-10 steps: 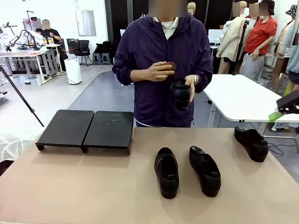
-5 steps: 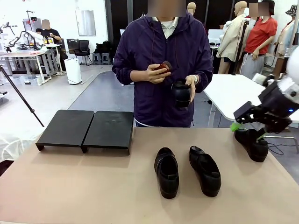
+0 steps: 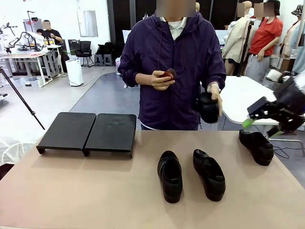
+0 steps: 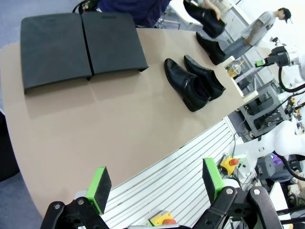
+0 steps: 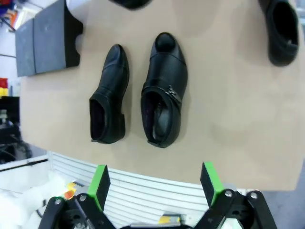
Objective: Organize the shoes by placing them on the stand.
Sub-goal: Pick up one Shoe and place it in the middle of the table.
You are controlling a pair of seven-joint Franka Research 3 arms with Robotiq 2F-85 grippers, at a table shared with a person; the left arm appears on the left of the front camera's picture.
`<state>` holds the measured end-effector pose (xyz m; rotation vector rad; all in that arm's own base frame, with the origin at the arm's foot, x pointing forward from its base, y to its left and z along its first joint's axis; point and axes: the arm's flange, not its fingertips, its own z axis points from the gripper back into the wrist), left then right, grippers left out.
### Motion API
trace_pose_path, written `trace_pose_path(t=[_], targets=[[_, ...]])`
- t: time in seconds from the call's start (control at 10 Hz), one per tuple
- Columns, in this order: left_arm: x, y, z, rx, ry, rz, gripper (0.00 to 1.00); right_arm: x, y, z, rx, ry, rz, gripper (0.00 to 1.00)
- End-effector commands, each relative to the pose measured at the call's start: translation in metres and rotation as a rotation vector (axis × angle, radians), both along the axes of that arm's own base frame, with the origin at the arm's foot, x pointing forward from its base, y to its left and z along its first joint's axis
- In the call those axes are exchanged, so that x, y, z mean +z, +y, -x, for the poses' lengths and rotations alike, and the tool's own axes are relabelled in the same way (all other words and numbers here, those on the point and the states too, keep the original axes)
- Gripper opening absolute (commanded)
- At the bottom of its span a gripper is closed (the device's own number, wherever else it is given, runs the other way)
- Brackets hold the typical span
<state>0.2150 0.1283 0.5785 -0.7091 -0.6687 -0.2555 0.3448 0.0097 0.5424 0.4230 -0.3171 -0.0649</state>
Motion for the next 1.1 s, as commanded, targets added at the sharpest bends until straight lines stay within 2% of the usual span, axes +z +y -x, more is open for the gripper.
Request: trace_pose_path(t=[0.0, 0.1, 0.2, 0.3, 0.4, 0.5, 0.6, 0.7, 0.8, 1.0], targets=[[0.0, -0.001, 0.0, -0.01, -0.016, 0.011, 1.0, 0.027, -0.056, 0.034, -0.043, 0.005, 0.003, 1.0], [0.0, -0.001, 0.0, -0.01, -0.016, 0.011, 1.0, 0.046, -0.098, 0.062, -0.003, 0.045, 0.044, 1.0], [0.0, -0.001, 0.0, -0.01, -0.016, 0.011, 1.0, 0.064, -0.139, 0.089, -0.005, 0.103, 0.086, 1.0], [0.0, -0.001, 0.0, -0.01, -0.016, 0.011, 1.0, 0.076, -0.169, 0.109, -0.005, 0.129, 0.088, 1.0], [0.0, -0.001, 0.0, -0.01, -0.016, 0.011, 1.0, 0.08, -0.194, 0.125, -0.018, 0.147, 0.089, 1.0], [0.0, -0.001, 0.0, -0.01, -0.016, 0.011, 1.0, 0.08, -0.21, 0.14, -0.007, 0.2, 0.108, 1.0], [0.0, -0.001, 0.0, -0.01, -0.016, 0.011, 1.0, 0.079, -0.226, 0.155, 0.048, 0.246, 0.1, 1.0], [0.0, -0.001, 0.0, -0.01, -0.016, 0.011, 1.0, 0.079, -0.235, 0.169, 0.04, 0.24, 0.104, 1.0], [0.0, -0.001, 0.0, -0.01, -0.016, 0.011, 1.0, 0.079, -0.238, 0.172, 0.047, 0.213, 0.077, 1.0], [0.0, -0.001, 0.0, -0.01, -0.016, 0.011, 1.0, 0.072, -0.223, 0.157, 0.05, 0.206, 0.07, 1.0]])
